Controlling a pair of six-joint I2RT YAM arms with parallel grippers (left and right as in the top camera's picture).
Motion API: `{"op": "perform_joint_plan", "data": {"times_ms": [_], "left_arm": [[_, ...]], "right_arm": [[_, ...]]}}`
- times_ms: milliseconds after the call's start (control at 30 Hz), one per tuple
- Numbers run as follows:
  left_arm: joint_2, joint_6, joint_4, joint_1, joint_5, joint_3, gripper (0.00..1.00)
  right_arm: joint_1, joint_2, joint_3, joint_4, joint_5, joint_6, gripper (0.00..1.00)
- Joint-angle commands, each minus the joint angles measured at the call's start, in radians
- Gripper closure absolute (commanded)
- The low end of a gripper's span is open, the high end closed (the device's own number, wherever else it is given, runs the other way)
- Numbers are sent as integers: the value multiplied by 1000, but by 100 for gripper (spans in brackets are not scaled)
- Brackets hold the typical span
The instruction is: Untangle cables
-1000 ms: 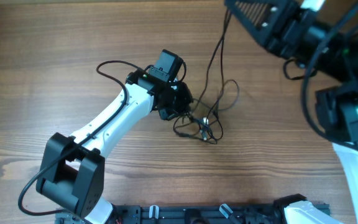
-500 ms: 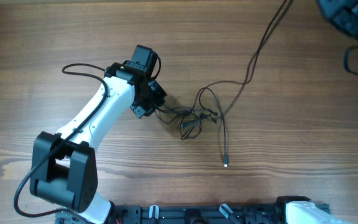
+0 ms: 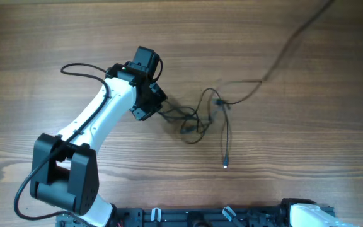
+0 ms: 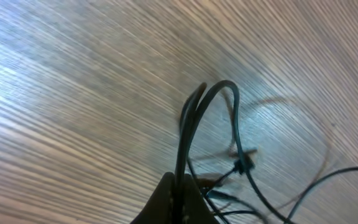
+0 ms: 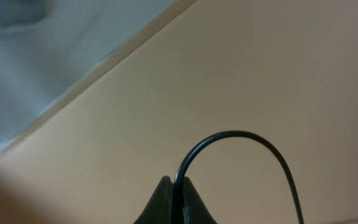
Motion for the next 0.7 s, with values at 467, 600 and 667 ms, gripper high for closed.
{"op": "perform_joint_plan", "data": {"times_ms": [467, 600, 667], "left_arm": [[8, -29, -128, 203, -130, -2, 96], [8, -11, -133, 317, -93, -2, 96], [8, 38, -129, 327, -44, -2, 96]], "right_arm": [[-5, 86, 16, -182, 900, -254, 95], [-5, 88, 16, -196, 635, -207, 96], [-5, 103, 16, -193, 303, -298, 96]]}}
